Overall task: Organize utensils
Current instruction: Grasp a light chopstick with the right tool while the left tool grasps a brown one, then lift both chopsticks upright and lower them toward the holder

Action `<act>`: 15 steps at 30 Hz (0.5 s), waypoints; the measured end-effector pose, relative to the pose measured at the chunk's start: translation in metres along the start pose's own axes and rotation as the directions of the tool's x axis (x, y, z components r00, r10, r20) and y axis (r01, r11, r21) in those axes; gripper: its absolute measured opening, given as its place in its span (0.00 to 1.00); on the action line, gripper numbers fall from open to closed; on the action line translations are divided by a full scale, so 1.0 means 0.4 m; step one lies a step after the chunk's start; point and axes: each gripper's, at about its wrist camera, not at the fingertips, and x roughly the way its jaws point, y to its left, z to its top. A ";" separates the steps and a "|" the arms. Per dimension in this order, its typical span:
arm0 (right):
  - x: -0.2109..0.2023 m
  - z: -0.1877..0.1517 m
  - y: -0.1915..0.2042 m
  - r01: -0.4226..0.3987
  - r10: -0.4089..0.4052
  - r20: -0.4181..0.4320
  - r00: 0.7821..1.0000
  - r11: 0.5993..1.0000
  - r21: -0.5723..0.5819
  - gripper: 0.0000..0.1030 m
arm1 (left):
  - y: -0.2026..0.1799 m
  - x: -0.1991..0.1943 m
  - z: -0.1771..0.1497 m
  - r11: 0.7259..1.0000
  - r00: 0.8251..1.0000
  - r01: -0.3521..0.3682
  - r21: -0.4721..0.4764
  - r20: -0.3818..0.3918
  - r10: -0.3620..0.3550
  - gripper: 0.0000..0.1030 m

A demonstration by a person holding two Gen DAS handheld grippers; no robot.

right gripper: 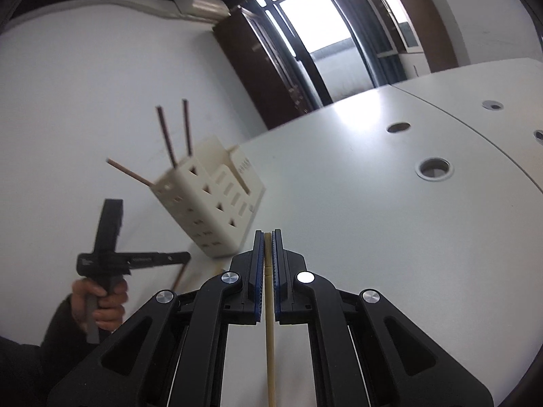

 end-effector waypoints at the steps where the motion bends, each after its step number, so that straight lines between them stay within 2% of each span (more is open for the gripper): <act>1: -0.005 0.009 0.016 -0.002 0.002 0.010 1.000 1.000 -0.002 0.05 | -0.001 -0.029 -0.003 1.000 1.000 0.019 0.002 0.016 -0.019 0.07; 4: -0.010 0.030 0.066 -0.046 0.047 0.036 0.998 0.998 -0.030 0.05 | -0.009 -0.110 -0.019 0.994 0.992 0.105 0.023 0.071 -0.106 0.07; 7: -0.004 0.044 0.110 -0.075 0.077 0.050 0.996 0.996 -0.054 0.05 | -0.010 -0.172 -0.033 0.989 0.982 0.137 0.047 0.128 -0.142 0.07; 9: -0.002 0.049 0.135 -0.085 0.089 0.054 0.995 0.994 -0.068 0.05 | -0.059 -0.181 -0.029 0.987 0.976 0.151 0.059 0.152 -0.158 0.07; 15: -0.006 0.079 0.216 -0.109 0.117 0.064 0.991 0.986 -0.128 0.05 | -0.114 -0.281 -0.029 0.980 0.954 0.163 0.110 0.235 -0.185 0.06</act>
